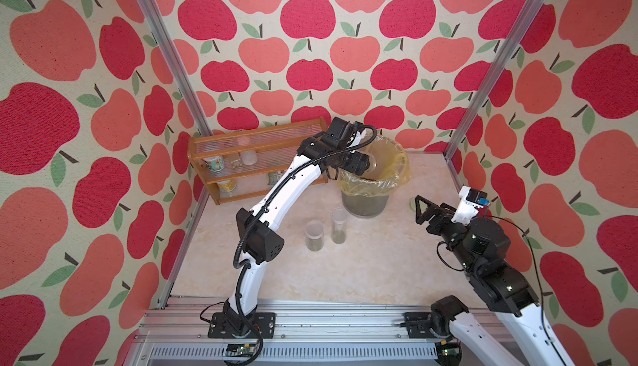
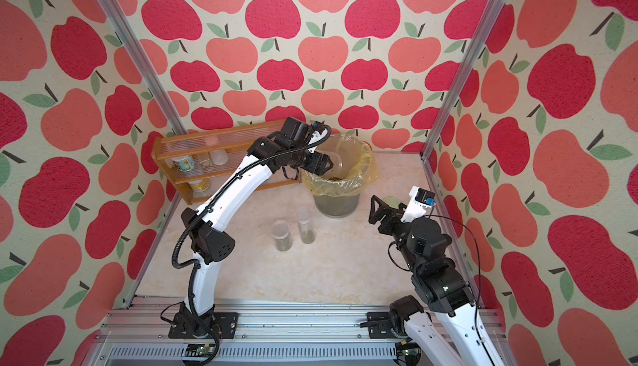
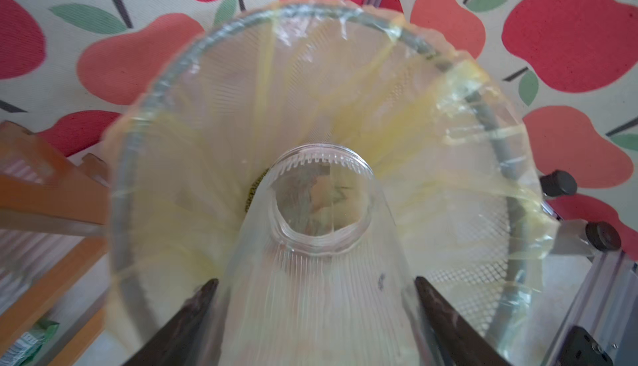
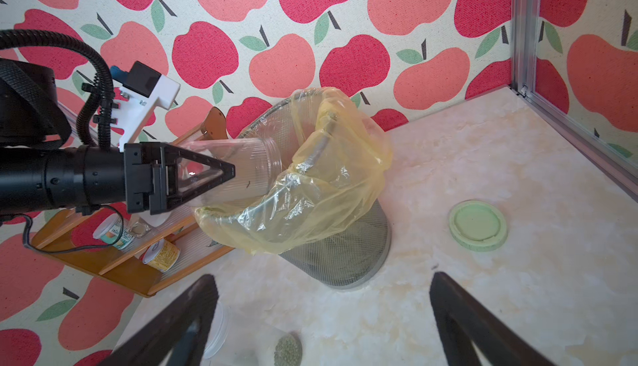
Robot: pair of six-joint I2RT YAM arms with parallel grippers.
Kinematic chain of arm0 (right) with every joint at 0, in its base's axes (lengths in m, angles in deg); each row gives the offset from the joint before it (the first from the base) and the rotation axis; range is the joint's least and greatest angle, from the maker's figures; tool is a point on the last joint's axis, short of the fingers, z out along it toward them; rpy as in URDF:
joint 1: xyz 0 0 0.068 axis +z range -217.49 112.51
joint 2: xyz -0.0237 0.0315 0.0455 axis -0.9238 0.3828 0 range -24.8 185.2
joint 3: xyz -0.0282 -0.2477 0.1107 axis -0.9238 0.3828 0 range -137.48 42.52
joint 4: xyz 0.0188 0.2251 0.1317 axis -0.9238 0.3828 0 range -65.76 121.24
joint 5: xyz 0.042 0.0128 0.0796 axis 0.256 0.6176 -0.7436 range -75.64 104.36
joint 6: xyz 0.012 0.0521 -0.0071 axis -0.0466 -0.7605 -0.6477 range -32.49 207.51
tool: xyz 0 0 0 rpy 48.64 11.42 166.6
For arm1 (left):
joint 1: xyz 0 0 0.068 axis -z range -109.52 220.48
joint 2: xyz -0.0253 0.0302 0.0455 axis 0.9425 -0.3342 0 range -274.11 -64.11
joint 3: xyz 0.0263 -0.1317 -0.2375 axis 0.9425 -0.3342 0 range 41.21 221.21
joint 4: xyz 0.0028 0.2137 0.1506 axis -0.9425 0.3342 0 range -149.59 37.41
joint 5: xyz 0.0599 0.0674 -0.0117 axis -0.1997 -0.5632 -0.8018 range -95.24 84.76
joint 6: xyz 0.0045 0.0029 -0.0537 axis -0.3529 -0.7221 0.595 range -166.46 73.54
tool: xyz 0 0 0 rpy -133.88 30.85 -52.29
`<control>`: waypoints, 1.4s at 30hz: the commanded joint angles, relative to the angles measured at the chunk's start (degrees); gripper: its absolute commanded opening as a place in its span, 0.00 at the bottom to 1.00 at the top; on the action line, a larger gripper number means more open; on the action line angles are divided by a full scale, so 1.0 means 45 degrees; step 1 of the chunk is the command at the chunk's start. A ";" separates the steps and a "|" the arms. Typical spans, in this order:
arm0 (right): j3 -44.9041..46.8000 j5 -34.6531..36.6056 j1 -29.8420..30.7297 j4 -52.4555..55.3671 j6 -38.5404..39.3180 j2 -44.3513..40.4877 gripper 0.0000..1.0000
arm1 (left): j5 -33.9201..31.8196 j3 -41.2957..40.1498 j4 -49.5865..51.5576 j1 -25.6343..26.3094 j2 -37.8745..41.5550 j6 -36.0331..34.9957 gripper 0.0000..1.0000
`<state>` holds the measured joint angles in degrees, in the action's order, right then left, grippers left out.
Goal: Empty moldy mung beans from jars
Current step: Pour the moldy mung beans from the jar into the trash bin.
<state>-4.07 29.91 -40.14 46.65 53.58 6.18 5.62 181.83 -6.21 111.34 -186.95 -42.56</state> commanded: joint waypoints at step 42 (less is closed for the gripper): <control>0.0005 -0.1614 -0.0142 -0.1058 0.0358 0.0302 0.99 | 0.0627 0.0946 -0.1182 0.0022 0.1575 -0.0605 0.40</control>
<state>-4.18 26.31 -40.31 45.67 54.28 7.47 8.22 185.78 -5.75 111.60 -185.42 -43.61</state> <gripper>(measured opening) 0.993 0.819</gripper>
